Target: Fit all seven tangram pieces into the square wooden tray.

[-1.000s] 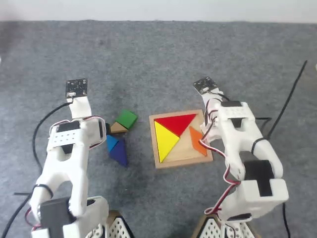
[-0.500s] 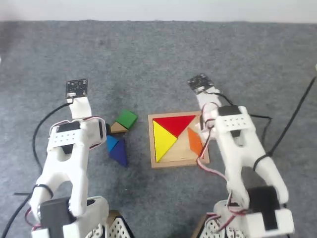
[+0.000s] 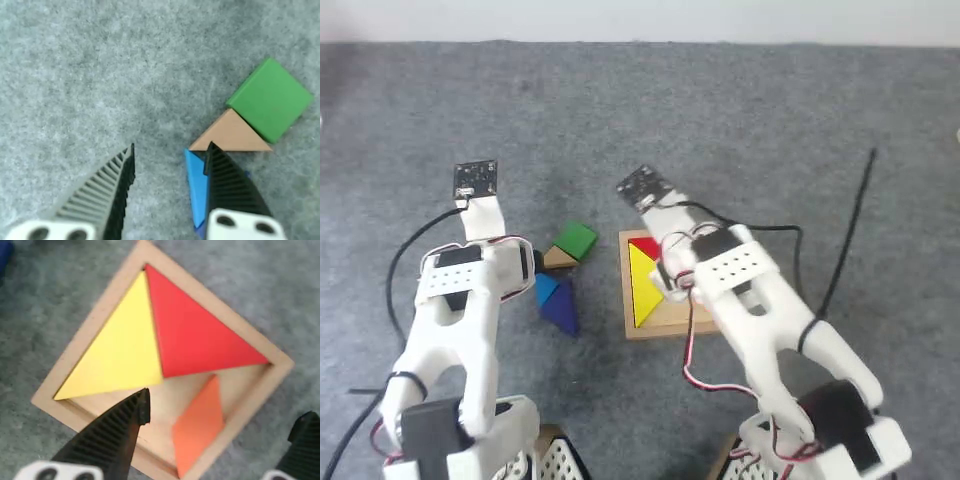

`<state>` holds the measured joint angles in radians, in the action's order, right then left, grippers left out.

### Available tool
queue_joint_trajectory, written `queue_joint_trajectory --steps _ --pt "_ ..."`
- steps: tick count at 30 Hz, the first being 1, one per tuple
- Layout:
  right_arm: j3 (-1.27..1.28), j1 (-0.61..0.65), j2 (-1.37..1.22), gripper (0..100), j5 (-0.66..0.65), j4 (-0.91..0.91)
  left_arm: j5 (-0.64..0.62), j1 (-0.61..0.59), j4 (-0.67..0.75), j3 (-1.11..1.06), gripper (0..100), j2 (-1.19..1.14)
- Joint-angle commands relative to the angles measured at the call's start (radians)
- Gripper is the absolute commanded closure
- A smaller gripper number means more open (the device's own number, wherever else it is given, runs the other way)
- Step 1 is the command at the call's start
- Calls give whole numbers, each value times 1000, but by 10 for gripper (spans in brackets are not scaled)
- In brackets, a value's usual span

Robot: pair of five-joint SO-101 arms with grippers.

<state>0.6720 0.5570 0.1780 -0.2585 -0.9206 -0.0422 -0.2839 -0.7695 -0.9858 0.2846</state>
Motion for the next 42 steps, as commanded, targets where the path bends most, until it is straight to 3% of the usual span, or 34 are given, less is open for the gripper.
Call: queue_joint_trajectory --steps 1,16,26,35,42 --pt "-8 44 -25 563 14 38 11 6 17 7 777 -2" --pt "-155 62 -259 564 12 51 11 6 17 7 777 -2" --pt "-163 58 -76 564 51 21 40 8 17 7 777 -2" --pt "-123 -176 79 564 18 -154 40 8 17 8 777 -2" --pt "48 -183 65 564 8 -81 41 8 15 8 777 -2"
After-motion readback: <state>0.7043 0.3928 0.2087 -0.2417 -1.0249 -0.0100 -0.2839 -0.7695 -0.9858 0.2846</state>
